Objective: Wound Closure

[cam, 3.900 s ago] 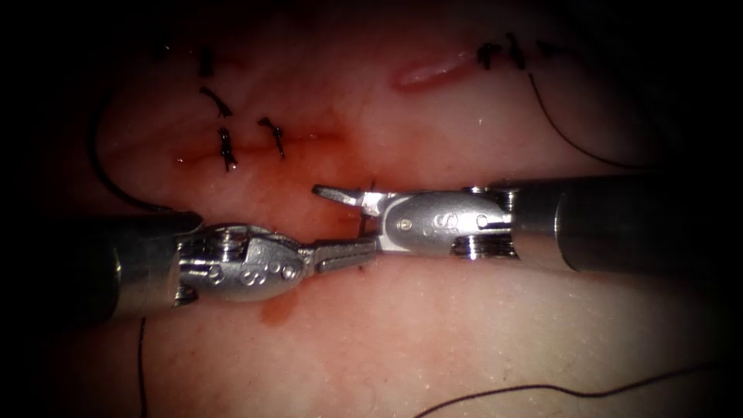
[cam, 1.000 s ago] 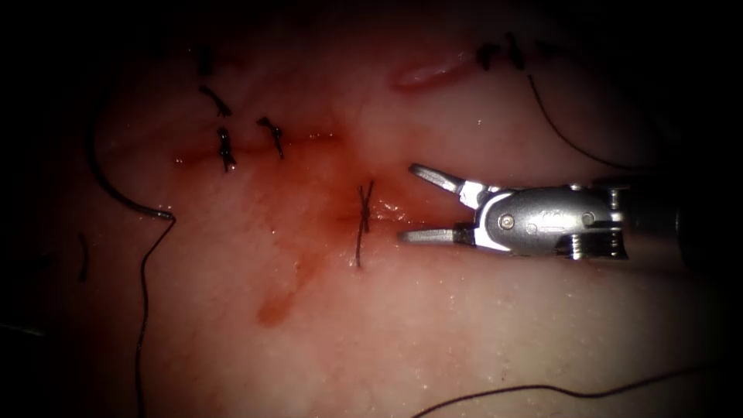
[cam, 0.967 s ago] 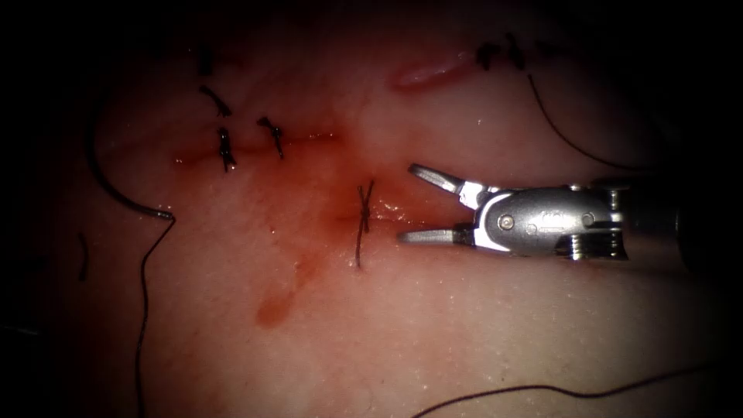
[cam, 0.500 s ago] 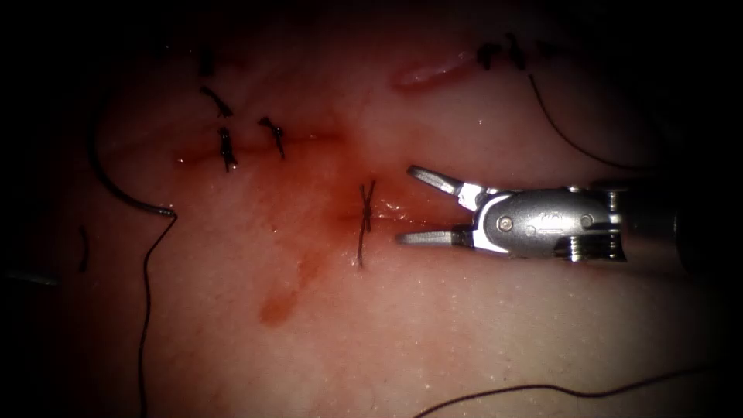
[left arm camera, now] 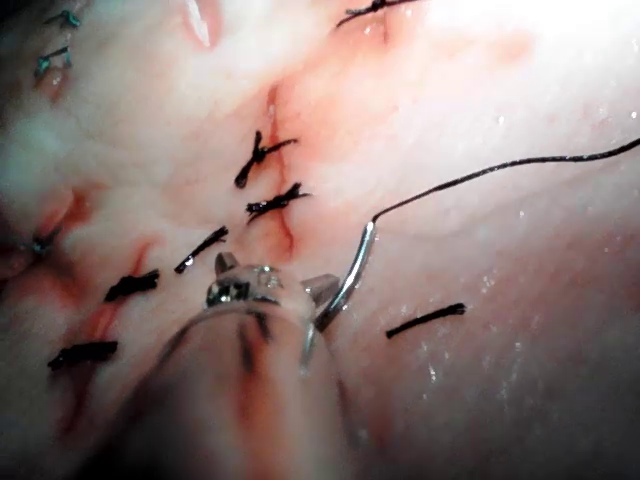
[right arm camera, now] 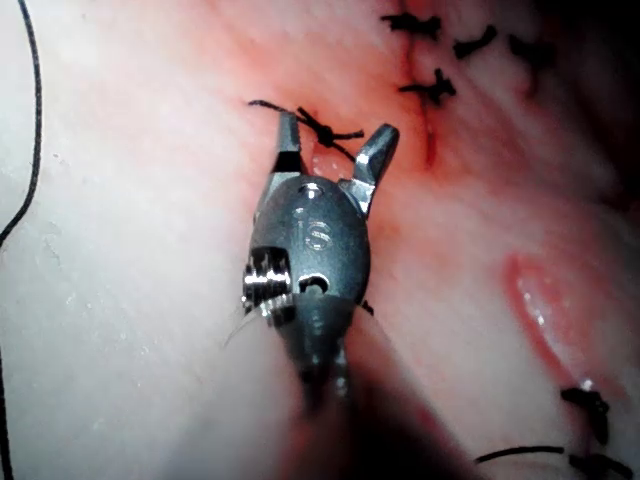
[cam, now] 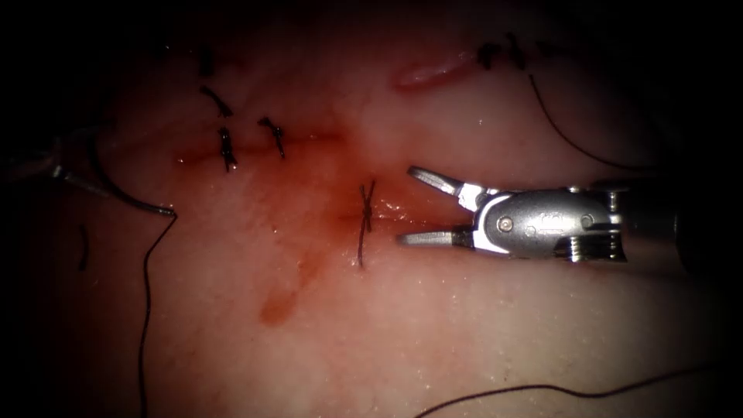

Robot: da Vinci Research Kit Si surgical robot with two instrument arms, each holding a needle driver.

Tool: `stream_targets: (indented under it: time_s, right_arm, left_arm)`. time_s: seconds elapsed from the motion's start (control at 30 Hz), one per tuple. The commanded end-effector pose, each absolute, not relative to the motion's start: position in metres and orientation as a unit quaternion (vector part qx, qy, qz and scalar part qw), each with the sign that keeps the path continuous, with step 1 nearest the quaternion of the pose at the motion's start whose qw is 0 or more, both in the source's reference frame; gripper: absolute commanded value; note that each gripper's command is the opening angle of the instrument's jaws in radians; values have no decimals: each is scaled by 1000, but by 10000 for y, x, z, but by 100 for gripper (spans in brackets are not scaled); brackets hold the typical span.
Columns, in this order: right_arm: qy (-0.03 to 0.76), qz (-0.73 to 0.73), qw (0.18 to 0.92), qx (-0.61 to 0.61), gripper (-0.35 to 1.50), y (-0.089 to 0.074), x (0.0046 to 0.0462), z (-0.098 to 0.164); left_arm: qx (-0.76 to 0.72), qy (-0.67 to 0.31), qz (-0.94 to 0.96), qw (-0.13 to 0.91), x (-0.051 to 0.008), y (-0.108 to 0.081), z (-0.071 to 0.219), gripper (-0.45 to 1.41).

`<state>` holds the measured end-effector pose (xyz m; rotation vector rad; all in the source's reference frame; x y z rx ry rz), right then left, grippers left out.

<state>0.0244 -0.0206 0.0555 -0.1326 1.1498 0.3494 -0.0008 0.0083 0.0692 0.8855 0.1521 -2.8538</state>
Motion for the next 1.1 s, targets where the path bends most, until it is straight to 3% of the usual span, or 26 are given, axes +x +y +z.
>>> stream_targets:
  time_s: [0.03,0.27,0.57,0.8,0.93,1.1]
  right_arm:
    - [542,164,822,-63,136,-203,255,558]
    - [543,163,821,-62,136,-203,255,558]
    - [543,163,821,-63,136,-203,255,559]
    - [543,163,821,-61,133,-202,254,557]
    - [544,166,821,-52,124,-197,244,548]
    - [556,175,811,-42,101,-186,224,524]
  left_arm:
    - [291,53,-952,84,-13,88,701,74]
    - [230,103,-956,148,-2,83,719,79]
    - [206,139,-951,184,1,80,727,69]
    - [204,154,-947,194,-3,82,747,15]
    - [194,166,-949,182,-1,82,760,-45]
    - [202,140,-957,155,-7,87,756,-45]
